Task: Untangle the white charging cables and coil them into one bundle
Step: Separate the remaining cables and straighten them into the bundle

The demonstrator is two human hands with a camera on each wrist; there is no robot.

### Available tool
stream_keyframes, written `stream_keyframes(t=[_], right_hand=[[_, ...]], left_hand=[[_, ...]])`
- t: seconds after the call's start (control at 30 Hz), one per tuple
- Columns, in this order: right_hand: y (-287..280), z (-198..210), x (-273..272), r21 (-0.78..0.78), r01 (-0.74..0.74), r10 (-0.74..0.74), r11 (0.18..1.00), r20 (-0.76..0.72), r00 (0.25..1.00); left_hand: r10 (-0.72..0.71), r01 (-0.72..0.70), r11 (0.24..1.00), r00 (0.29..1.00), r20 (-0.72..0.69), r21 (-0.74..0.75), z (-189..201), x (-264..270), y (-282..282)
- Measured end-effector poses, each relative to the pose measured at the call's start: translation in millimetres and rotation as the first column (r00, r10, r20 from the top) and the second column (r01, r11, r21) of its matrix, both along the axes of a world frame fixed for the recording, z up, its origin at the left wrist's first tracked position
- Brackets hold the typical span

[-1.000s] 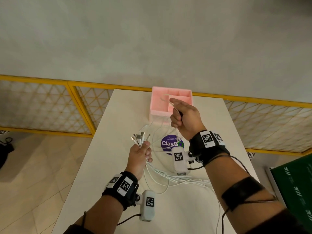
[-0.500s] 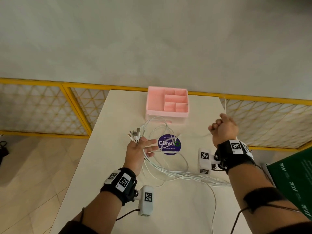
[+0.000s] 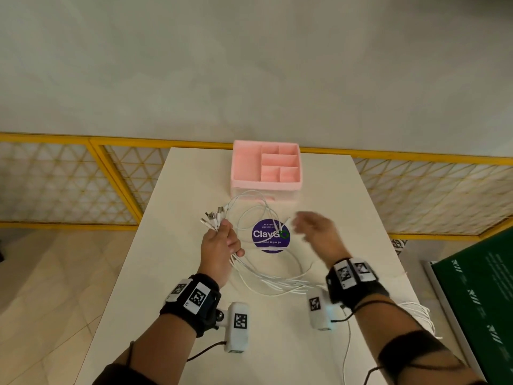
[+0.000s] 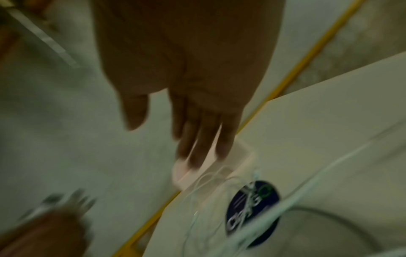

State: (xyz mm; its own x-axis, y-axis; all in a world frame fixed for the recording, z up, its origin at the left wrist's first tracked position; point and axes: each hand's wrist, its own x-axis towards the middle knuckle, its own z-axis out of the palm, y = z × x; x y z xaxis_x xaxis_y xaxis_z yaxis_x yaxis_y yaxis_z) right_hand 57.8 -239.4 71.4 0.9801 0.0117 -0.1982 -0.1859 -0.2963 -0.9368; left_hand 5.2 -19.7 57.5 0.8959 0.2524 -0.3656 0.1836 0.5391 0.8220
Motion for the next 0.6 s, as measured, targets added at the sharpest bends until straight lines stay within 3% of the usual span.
stream_keyframes(t=[0.03,0.1,0.17,0.47,0.53,0.6], right_hand=[[20,0,-8,0.049,-0.205,0.208,0.978,-0.058,0.976],[60,-3,-24,0.031,-0.527,0.526,0.849,-0.141,0.839],[85,-16,-32,-0.001,-0.635,0.627,0.773,-0.154,0.763],[58,-48,-38,-0.121,-0.574,0.507,0.81,-0.346,0.789],[43,-50,-32,-0.245,-0.588,0.47,0.771,-0.405,0.785],[27,-57,-29,-0.488,-0.587,0.42,0.646,-0.416,0.807]], left_hand=[[-0.001,0.001,1.0,1.0,0.009,-0.013,2,1,-2],[0.008,-0.006,0.998,1.0,0.028,-0.057,7,1,-5],[0.022,-0.019,0.994,1.0,0.02,-0.112,13,1,-5],[0.01,-0.003,0.987,0.999,0.045,-0.162,7,-2,15],[-0.008,0.017,0.989,0.998,0.062,-0.147,3,-4,15],[-0.026,0.036,0.989,0.997,0.072,-0.14,0,-4,14]])
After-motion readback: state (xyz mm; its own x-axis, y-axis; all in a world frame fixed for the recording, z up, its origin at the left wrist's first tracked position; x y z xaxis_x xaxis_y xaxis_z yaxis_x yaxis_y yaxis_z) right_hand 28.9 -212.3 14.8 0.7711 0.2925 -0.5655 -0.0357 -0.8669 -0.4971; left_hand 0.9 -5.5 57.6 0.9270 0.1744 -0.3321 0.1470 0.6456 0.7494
